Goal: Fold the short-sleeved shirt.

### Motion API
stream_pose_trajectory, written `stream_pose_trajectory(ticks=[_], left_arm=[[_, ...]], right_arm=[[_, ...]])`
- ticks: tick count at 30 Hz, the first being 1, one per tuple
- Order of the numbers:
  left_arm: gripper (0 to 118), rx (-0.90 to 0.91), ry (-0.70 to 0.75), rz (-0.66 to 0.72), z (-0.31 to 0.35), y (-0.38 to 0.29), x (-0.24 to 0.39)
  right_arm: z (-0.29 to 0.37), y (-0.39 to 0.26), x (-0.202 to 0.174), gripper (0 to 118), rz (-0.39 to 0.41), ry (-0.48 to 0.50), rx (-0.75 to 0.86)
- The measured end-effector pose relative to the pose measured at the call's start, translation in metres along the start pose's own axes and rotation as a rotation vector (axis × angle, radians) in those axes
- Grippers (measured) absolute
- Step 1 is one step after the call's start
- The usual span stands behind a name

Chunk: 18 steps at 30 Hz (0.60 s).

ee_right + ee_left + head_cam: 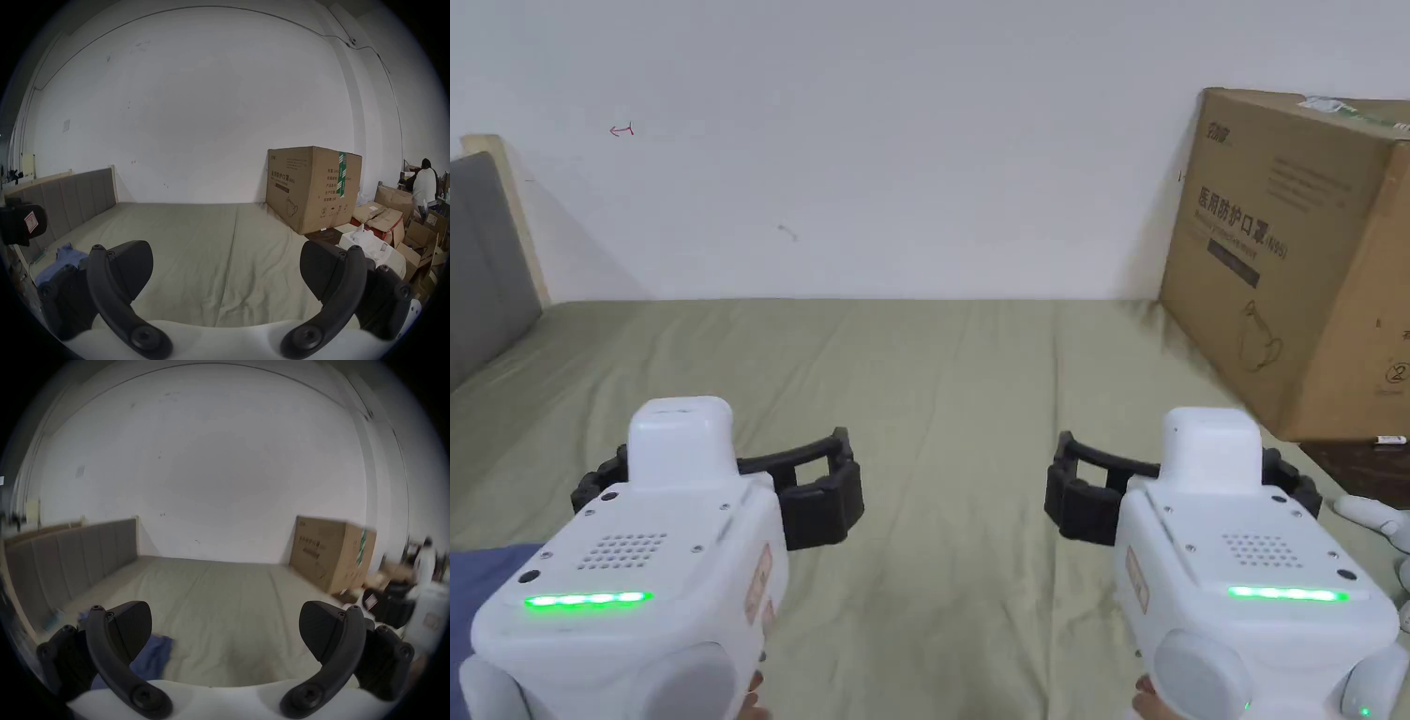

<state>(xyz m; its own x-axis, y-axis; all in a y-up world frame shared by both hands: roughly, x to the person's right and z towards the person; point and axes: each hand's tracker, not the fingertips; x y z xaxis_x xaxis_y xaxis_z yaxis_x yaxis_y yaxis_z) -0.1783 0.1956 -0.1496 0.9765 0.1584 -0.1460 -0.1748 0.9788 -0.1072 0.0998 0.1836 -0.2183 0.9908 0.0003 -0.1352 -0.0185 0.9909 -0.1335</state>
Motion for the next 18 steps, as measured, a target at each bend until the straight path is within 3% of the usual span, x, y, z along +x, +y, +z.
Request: stream_pose_trajectory(ticks=[2, 4, 6, 10, 12, 13, 15, 17, 18], left_arm=[[118, 0.036, -0.05, 0.186, 0.001, 0.005, -0.012], [118, 0.07, -0.078, 0.355, 0.001, 0.007, -0.026], [118, 0.104, -0.065, 0.521, -0.003, 0.001, -0.038], [118, 0.105, -0.024, 0.879, -0.008, -0.051, -0.058], [118, 0.054, -0.022, 1.058, -0.013, -0.082, -0.069], [118, 0.035, -0.012, 1.151, -0.013, -0.098, -0.074], [118, 0.016, 0.055, 1.266, -0.014, -0.114, -0.077], [118, 0.033, 0.034, 1.163, -0.015, -0.109, -0.079], [118, 0.009, 0.072, 1.05, -0.019, -0.101, -0.077]], right_arm=[[0.003, 0.018, -0.006, 118, 0.04, -0.022, 0.063], [0.008, 0.034, -0.023, 118, 0.214, -0.063, 0.153], [0.013, 0.035, -0.047, 118, 0.475, -0.087, 0.256], [0.008, -0.017, -0.093, 118, 1.151, -0.104, 0.383], [0.003, -0.05, -0.102, 118, 1.376, -0.055, 0.368], [0.002, -0.063, -0.105, 118, 1.426, -0.003, 0.341], [-0.001, -0.076, -0.11, 118, 1.435, 0.081, 0.299], [-0.005, -0.072, -0.113, 118, 1.376, 0.112, 0.26], [-0.006, -0.065, -0.115, 118, 1.299, 0.123, 0.241]])
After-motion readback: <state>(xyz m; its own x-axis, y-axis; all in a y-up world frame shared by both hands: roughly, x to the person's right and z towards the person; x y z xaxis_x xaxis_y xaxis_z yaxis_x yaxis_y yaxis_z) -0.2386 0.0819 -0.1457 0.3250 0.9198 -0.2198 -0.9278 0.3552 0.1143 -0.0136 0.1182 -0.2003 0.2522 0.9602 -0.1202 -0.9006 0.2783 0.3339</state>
